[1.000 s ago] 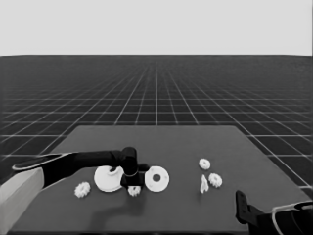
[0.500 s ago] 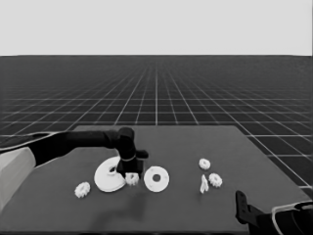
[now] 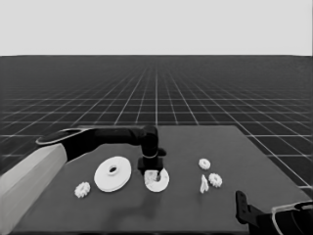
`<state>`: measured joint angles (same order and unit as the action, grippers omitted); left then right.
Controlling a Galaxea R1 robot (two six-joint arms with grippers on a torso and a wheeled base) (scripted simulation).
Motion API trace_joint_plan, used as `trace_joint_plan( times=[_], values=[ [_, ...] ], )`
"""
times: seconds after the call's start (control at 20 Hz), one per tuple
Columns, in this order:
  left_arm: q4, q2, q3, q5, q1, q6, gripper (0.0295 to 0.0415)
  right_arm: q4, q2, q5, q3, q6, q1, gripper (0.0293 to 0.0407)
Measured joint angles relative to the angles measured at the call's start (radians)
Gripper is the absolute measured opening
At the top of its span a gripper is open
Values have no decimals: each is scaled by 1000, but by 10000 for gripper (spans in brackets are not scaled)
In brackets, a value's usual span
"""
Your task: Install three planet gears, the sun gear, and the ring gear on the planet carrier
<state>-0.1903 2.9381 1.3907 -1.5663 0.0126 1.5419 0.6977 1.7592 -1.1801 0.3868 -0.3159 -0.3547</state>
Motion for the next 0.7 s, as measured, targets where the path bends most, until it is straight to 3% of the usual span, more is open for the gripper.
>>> trace_joint_plan(
  times=[0.05, 0.15, 0.5, 0.6, 0.7],
  values=[
    [-72, 6, 29, 6, 67, -22, 312, 0, 0, 0, 0, 0, 0, 385],
    [-137, 14, 71, 20, 139, -53, 312, 0, 0, 0, 0, 0, 0, 385],
    [-168, 20, 97, 31, 169, -71, 310, 0, 0, 0, 0, 0, 0, 385],
    [-169, 20, 98, 31, 170, -71, 370, 0, 0, 0, 0, 0, 0, 385],
    [-169, 20, 98, 31, 170, -71, 383, 0, 0, 0, 0, 0, 0, 385]
  ],
)
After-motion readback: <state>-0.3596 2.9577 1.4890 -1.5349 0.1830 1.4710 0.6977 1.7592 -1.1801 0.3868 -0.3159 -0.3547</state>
